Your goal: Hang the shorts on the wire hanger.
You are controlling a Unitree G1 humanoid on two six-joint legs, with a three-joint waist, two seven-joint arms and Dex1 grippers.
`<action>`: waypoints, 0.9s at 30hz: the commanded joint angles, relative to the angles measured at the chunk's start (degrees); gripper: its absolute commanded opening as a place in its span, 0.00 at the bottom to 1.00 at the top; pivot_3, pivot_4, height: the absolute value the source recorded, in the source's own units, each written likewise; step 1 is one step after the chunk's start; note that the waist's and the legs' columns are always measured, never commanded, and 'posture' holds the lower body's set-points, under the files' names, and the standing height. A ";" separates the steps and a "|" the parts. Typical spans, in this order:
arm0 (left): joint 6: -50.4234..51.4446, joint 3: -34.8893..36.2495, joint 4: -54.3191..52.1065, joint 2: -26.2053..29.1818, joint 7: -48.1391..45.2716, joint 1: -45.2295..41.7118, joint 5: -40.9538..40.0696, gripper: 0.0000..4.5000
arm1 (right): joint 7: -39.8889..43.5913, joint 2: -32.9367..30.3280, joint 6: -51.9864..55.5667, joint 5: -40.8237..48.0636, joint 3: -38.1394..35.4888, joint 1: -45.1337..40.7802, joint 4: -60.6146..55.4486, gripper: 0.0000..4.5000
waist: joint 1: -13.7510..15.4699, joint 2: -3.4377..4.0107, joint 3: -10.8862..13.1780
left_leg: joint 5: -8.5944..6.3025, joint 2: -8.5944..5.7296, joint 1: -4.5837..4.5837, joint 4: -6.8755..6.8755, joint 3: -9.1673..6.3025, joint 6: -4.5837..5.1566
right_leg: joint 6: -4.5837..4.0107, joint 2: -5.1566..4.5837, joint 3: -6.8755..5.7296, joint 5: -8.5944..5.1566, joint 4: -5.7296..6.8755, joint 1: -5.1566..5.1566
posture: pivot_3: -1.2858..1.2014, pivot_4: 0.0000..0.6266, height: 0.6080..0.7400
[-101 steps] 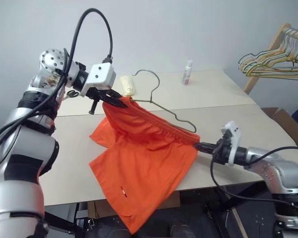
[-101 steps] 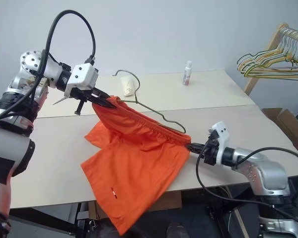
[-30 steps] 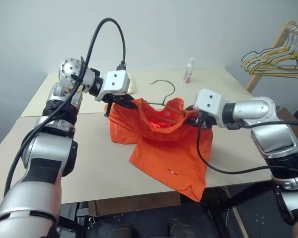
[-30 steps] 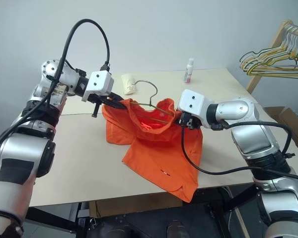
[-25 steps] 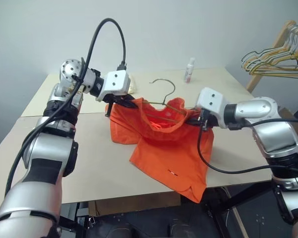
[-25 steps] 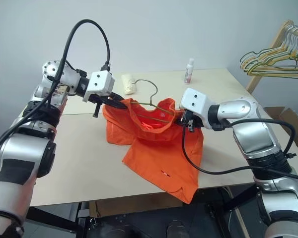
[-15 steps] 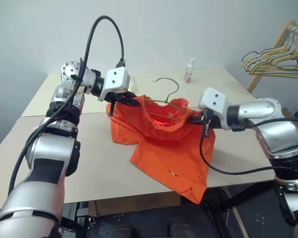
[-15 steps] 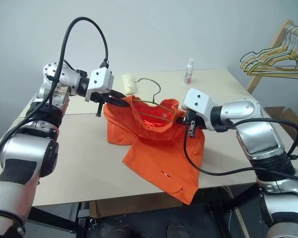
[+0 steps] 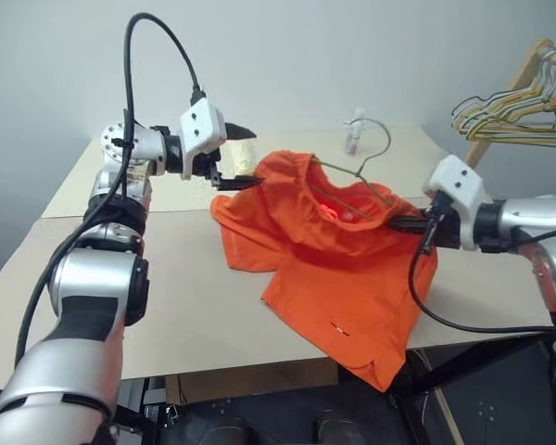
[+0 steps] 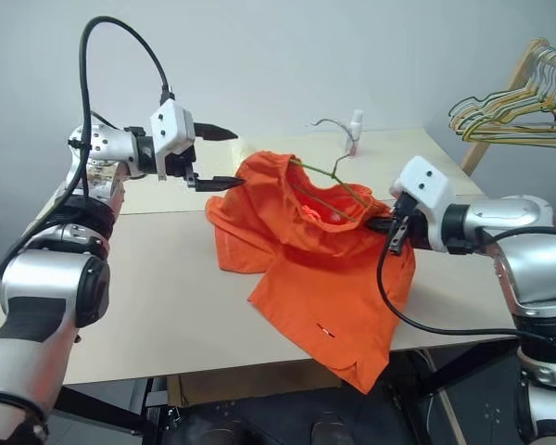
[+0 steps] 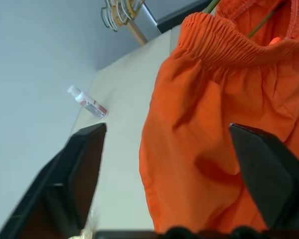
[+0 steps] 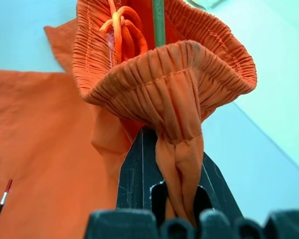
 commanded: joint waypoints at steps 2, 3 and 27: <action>2.60 3.80 -4.34 -0.29 -0.55 -0.14 -4.87 1.00 | -5.17 -3.03 9.13 1.95 -8.44 3.24 -4.17 0.00 | -0.03 0.00 0.00 | -0.01 0.01 0.00 0.00 0.00 0.01 | 0.00 0.00 0.00 0.00 0.00 0.00 | 0.47 0.00 1.00; 3.78 4.27 -6.31 -0.56 -1.41 1.12 -6.17 1.00 | -6.63 -3.46 11.74 1.97 -10.26 4.57 -4.70 0.00 | 0.01 0.00 0.00 | -0.01 0.01 0.00 -0.01 -0.01 0.01 | 0.00 -0.02 0.00 0.00 0.00 0.00 | 0.47 0.00 1.00; 41.66 5.64 -65.81 -5.33 16.55 32.47 -26.78 1.00 | -62.24 18.35 29.97 -24.36 -33.16 -16.22 9.66 0.00 | -3.20 1.06 -0.78 | 0.10 0.00 0.37 -0.26 0.04 -0.18 | -0.01 -0.15 0.30 0.01 0.08 0.22 | 0.48 0.00 1.00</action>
